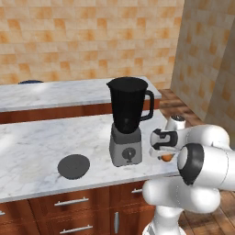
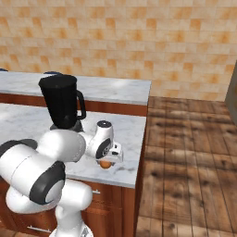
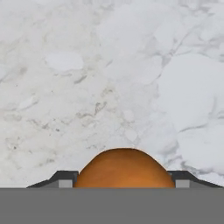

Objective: Open the blender lid, put the tangerine in the blender, close the lid, and start the blender.

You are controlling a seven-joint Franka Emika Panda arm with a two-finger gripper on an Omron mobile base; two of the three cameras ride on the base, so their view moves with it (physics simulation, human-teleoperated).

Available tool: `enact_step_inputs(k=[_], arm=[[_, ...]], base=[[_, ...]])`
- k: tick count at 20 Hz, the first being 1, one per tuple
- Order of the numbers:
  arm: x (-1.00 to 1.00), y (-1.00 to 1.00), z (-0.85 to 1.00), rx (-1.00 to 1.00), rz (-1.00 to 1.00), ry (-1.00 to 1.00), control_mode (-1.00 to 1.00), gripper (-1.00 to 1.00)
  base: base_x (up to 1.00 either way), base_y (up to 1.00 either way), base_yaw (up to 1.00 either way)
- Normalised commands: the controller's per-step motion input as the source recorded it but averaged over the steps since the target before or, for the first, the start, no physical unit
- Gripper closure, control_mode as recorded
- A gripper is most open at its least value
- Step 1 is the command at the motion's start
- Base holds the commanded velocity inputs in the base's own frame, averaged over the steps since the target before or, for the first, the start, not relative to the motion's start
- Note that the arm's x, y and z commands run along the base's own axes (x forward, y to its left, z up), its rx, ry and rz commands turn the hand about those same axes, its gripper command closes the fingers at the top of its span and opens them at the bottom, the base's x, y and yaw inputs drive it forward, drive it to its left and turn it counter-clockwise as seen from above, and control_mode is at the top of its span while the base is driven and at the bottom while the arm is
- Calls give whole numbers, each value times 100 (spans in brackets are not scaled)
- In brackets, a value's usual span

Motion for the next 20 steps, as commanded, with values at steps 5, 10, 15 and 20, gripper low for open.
enact_step_inputs(k=[5, 10, 15, 20], arm=[[-28, -2, 96, 0, -1, -15, -100, 100], [-18, 0, 100, 0, 0, -12, -100, 100], [-8, 0, 100, 0, 0, -6, -100, 100], [-2, 1, 100, 0, 0, -1, -100, 100]], base=[[0, 0, 0], [0, 0, 0], [0, 0, 0], [0, 0, 0]])
